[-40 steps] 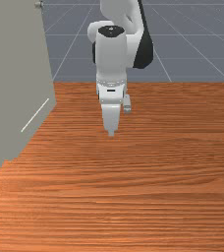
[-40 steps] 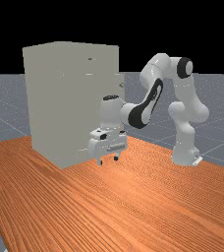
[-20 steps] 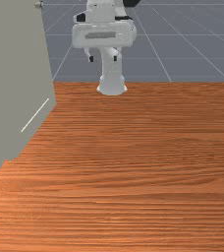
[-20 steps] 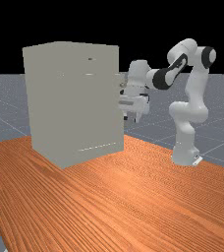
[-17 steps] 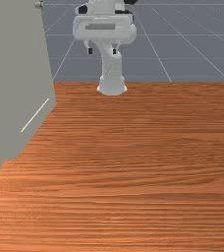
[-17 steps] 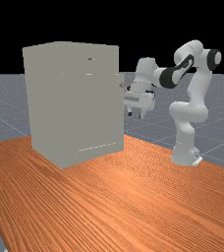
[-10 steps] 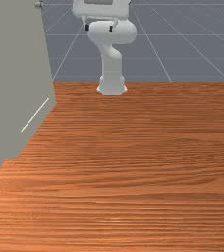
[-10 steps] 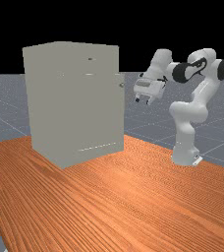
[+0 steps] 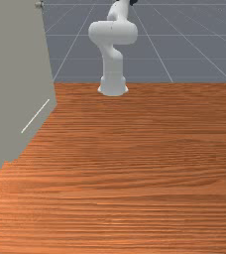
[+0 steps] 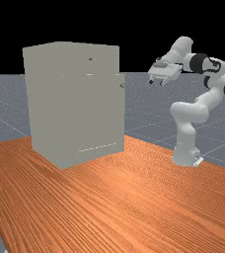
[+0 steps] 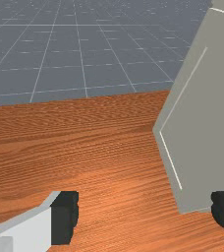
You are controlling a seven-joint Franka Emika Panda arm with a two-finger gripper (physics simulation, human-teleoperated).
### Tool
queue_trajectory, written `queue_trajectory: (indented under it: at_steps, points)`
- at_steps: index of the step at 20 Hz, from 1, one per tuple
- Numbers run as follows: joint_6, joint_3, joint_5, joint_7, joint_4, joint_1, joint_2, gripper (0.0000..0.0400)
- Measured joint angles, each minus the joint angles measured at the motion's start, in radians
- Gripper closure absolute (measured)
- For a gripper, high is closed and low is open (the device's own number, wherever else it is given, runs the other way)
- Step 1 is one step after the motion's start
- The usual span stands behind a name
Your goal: Open the cabinet door
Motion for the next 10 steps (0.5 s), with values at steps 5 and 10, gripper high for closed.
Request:
queue_trajectory:
  at_steps: [5, 10]
  points:
    - [-0.036, -0.014, -0.054, -0.006, 0.022, -0.051, -0.127, 0.0000]
    - [0.025, -0.114, -0.144, -0.013, 0.033, -0.172, -0.187, 0.0000]
